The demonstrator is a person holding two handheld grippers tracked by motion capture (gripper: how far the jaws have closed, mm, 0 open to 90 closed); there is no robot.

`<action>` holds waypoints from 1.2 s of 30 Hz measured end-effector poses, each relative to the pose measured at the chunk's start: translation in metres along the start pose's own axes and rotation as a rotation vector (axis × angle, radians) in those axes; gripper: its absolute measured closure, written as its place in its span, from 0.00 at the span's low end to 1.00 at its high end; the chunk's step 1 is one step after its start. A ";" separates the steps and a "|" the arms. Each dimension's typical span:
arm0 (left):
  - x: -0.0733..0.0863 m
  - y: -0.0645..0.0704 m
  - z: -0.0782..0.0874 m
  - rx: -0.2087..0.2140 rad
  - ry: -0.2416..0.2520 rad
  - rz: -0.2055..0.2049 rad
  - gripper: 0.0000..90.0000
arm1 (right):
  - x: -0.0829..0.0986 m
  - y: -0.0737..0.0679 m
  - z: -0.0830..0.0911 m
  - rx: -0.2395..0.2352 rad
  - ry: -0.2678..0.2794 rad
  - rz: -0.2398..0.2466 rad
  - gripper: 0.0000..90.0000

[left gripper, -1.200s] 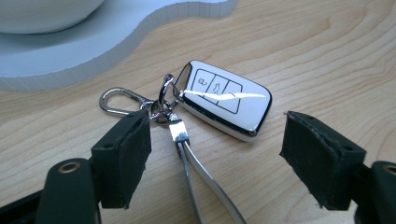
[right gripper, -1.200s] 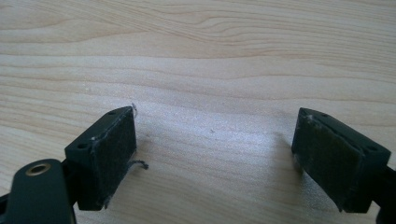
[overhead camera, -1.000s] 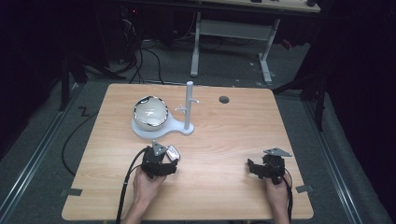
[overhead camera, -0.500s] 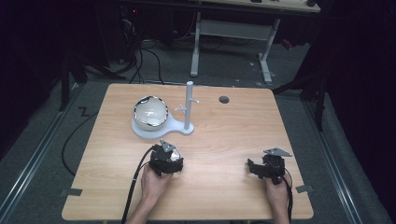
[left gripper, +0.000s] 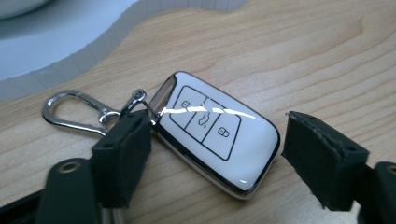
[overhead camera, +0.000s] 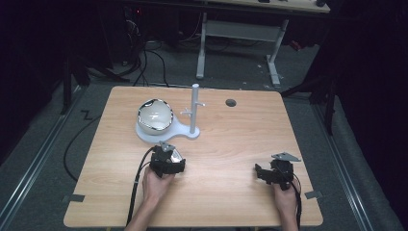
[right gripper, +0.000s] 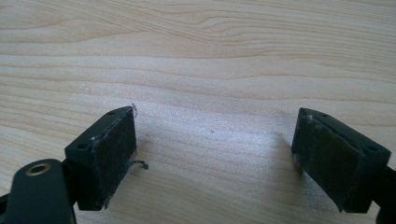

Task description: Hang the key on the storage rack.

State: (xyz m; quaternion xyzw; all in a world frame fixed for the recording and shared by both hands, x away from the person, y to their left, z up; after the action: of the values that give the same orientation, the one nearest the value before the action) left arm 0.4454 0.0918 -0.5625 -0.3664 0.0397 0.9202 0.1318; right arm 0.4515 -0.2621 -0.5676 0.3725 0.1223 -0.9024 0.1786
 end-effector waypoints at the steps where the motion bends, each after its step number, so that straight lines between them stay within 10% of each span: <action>1: -0.001 0.000 -0.001 -0.003 -0.007 -0.006 0.24 | 0.000 0.000 0.000 0.000 0.000 0.000 0.16; 9: -0.007 -0.002 -0.007 -0.014 0.004 0.032 0.22 | 0.000 0.000 0.000 0.000 0.000 0.000 0.16; 16: -0.006 -0.008 -0.008 -0.093 0.016 -0.013 0.35 | 0.000 0.000 0.000 0.000 0.000 0.000 0.16; 24: -0.004 -0.017 -0.003 -0.087 0.011 -0.021 0.53 | 0.000 0.000 0.000 0.000 0.000 0.004 0.16; 36: -0.004 -0.021 0.004 -0.066 0.038 -0.048 0.55 | 0.000 0.000 0.000 0.000 0.000 0.002 0.16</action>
State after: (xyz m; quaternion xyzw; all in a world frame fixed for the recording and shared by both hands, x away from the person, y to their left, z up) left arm 0.4507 0.1121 -0.5564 -0.3891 0.0029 0.9104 0.1406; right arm 0.4516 -0.2622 -0.5676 0.3727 0.1219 -0.9022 0.1797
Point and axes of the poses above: each handheld gripper's, and its own axes: z roughly backward along the jaws, x roughly out of its underside, y roughly to its right, the point moved 9 cm from there along -z, roughly forward along the jaws, and after that the axes turned 9 degrees about -x, right-handed, at the moved point
